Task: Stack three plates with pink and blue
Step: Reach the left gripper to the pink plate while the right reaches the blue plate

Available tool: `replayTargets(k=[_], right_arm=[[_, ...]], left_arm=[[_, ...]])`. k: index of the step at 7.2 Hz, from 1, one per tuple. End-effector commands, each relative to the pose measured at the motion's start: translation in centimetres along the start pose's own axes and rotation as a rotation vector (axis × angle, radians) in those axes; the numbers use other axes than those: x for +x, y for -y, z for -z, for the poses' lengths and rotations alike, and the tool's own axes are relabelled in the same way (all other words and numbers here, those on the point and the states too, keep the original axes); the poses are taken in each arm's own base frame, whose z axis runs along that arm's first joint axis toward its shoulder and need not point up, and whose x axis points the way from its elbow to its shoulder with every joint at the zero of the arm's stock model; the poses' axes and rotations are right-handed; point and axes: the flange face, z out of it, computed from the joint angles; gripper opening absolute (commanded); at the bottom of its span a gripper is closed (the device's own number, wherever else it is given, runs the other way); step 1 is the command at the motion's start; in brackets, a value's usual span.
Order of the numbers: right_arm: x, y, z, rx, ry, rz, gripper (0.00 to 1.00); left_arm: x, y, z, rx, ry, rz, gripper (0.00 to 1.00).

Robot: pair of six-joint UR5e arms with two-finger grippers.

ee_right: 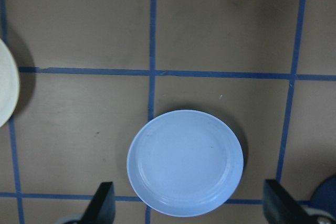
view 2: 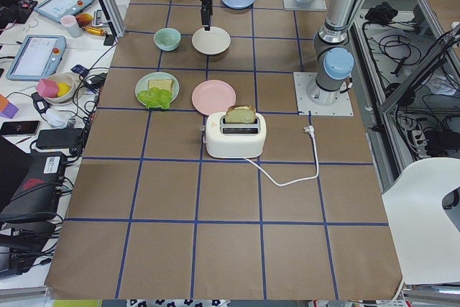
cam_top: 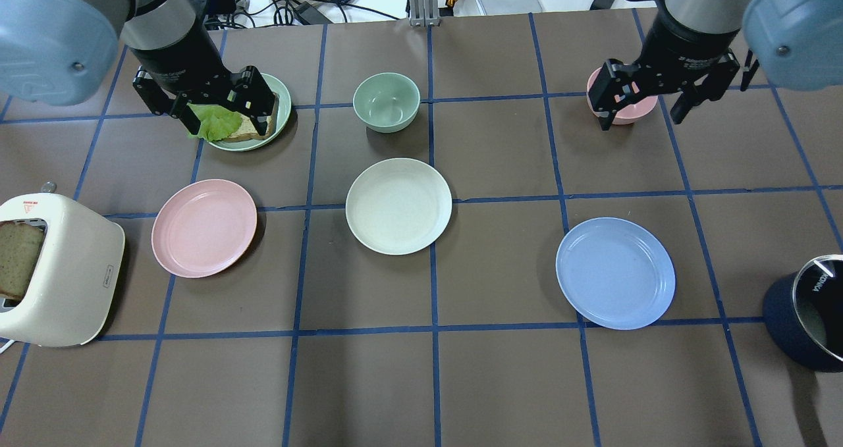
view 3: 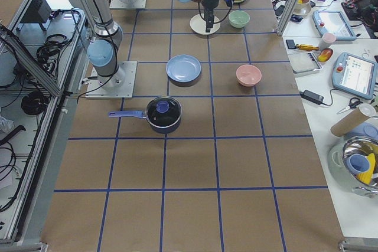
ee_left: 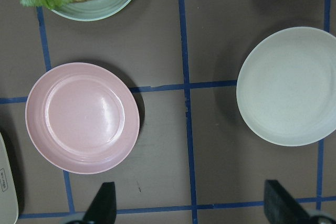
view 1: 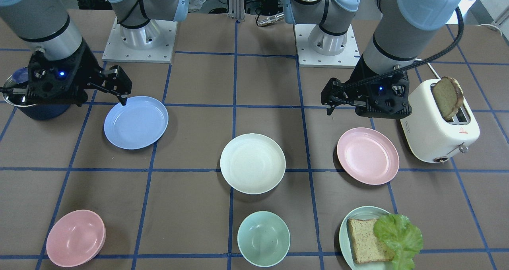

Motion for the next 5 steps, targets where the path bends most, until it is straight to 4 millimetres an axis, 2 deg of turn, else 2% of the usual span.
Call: replayTargets(k=[1, 2, 3, 4, 5], right_arm=[[7.2, -1.8, -6.1, -0.116, 0.045, -0.010, 1.00], [9.7, -2.1, -7.6, -0.114, 0.040, -0.027, 1.00], [11.6, -2.9, -9.5, -0.135, 0.065, -0.006, 1.00], [12.7, -3.5, -11.0, -0.097, 0.051, -0.023, 1.00], [12.6, -4.4, -11.7, -0.075, 0.036, -0.021, 1.00]], left_arm=[[-2.4, 1.9, -6.1, -0.031, -0.007, 0.009, 1.00], [-3.8, 2.2, -11.6, -0.060, -0.008, 0.029, 1.00], [-4.1, 2.0, -17.9, -0.105, -0.012, 0.036, 1.00], [-4.0, 1.7, -21.2, -0.123, -0.017, 0.037, 1.00], [-4.0, 1.7, -23.0, -0.143, -0.020, 0.039, 0.98]])
